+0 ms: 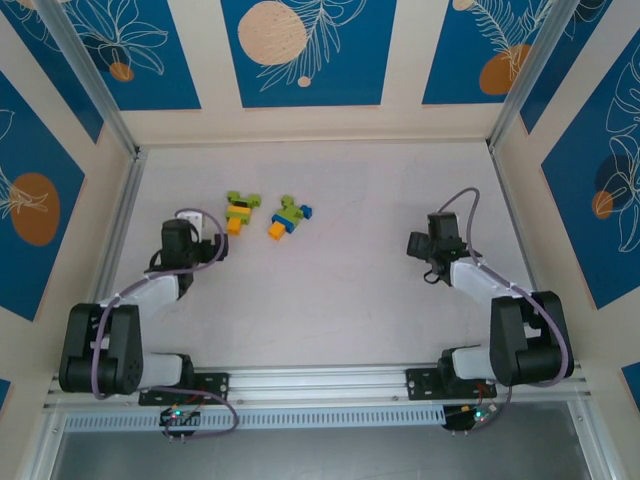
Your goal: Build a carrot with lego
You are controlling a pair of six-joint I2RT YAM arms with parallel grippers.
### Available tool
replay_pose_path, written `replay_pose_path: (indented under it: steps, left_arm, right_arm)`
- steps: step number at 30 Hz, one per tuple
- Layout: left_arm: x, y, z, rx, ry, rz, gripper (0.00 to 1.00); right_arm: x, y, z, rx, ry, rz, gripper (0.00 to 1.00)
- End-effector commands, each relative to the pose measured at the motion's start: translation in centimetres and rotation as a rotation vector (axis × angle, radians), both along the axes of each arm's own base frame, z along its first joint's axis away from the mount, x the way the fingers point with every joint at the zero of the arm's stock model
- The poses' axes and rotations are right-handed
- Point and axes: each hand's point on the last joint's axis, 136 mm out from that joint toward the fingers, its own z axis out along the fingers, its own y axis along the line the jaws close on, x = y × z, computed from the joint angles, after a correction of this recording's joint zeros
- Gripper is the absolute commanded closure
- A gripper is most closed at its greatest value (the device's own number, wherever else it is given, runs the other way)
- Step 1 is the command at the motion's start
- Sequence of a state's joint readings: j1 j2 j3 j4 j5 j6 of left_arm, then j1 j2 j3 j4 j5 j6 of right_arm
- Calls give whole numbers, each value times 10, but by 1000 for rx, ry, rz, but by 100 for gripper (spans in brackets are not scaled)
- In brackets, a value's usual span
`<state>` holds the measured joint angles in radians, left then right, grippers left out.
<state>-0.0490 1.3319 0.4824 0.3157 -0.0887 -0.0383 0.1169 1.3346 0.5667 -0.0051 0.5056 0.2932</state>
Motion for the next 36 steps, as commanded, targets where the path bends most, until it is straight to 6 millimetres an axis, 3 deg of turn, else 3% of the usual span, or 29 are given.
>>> replay_pose_path:
  steps: [1,3,7,10,17,25,27,31,36]
  left_arm:
    - [23,14,29,48,-239,70,0]
    - [24,11,34,24,-234,49,0]
    - [38,0,13,4,-165,-25,0]
    - [42,-13,9,-2,-143,-101,0]
    - [33,-21,9,33,-202,-130,0]
    - [29,-9,5,48,-246,-48,0]
    - [29,-9,5,49,-246,-47,0]
    - [29,-9,5,48,-245,-47,0]
    - [29,-9,5,48,-247,-48,0]
  right_arm:
    - [38,3,41,-11,-312,38,11]
    - [40,6,46,-28,-336,77,11]
    - [53,16,49,-6,-380,136,11]
    - [62,22,45,-19,-349,169,12]
    - [53,37,53,21,-417,284,7]
    - [53,54,53,58,-420,406,1]
    - [54,54,51,55,-438,425,0]
    - [61,35,37,157,-430,374,0]
    - [57,35,33,79,-464,338,1]
